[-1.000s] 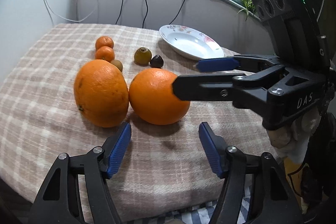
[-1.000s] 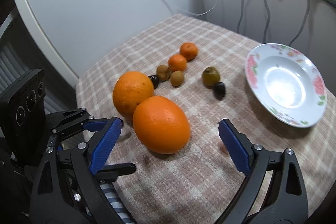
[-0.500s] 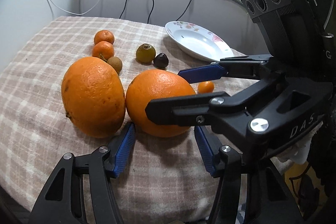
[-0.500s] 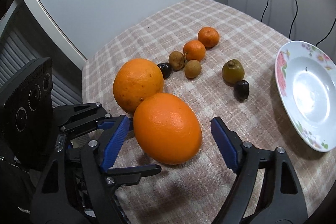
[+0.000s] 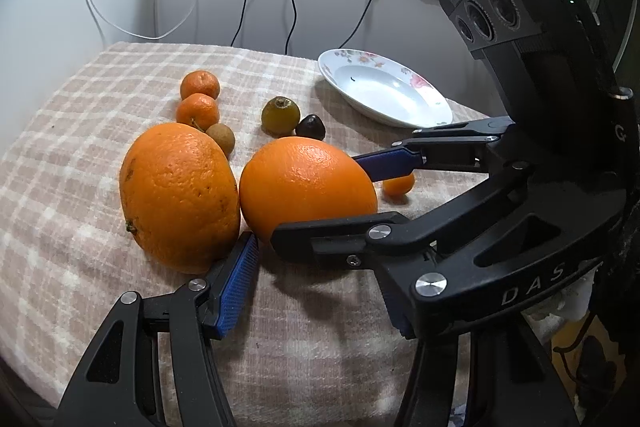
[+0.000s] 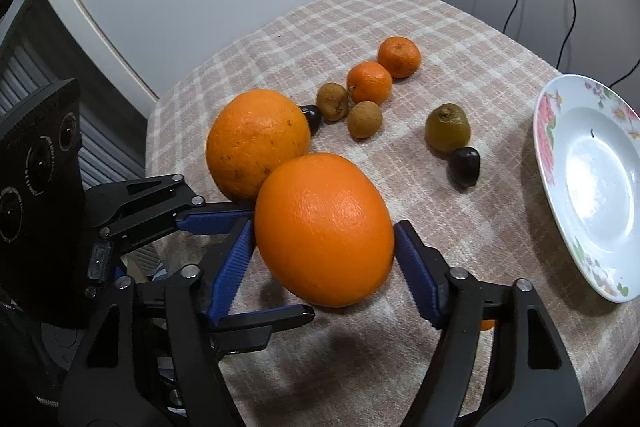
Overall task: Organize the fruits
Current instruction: 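Lift the large orange with the right gripper and carry it over the plate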
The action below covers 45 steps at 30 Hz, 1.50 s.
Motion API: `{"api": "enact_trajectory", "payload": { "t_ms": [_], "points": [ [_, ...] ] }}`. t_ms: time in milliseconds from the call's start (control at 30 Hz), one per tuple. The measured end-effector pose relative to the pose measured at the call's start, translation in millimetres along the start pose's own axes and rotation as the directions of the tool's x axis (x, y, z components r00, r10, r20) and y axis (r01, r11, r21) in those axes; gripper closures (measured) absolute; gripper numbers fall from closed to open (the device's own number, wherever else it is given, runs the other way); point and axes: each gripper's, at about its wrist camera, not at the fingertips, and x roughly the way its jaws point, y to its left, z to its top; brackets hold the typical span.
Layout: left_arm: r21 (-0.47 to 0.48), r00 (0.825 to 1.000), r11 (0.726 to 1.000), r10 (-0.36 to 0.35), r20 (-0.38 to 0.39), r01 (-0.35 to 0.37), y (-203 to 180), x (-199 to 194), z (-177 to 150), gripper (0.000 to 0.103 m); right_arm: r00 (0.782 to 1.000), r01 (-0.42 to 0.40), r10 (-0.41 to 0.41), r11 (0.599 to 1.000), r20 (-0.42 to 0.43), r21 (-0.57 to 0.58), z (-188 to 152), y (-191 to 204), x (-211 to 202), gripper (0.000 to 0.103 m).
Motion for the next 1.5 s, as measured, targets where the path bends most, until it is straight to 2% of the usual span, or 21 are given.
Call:
{"api": "enact_trajectory", "payload": {
  "t_ms": [233,567,1100,1500],
  "points": [
    [0.003,1.000,1.000,0.000,0.005,0.000,0.2,-0.9,-1.3,0.046,0.998,0.061,-0.061,0.998,0.011,-0.016,-3.1,8.4,-2.9,0.031],
    [0.043,0.999,0.999,-0.032,0.033,0.031,-14.6,-4.8,6.0,0.046,0.993,0.101,-0.102,0.995,0.066,0.021,-10.6,2.6,-24.9,0.031],
    [0.130,0.989,0.986,-0.118,0.085,0.107,-51.8,7.1,45.0,0.046,0.969,0.175,-0.192,0.978,0.158,0.112,-13.3,-36.6,-78.5,0.031],
    [0.142,0.980,0.977,-0.174,0.099,0.159,-71.3,33.9,78.0,0.045,0.951,0.209,-0.242,0.962,0.192,0.175,-5.1,-78.4,-103.3,0.031]
  ]
}}
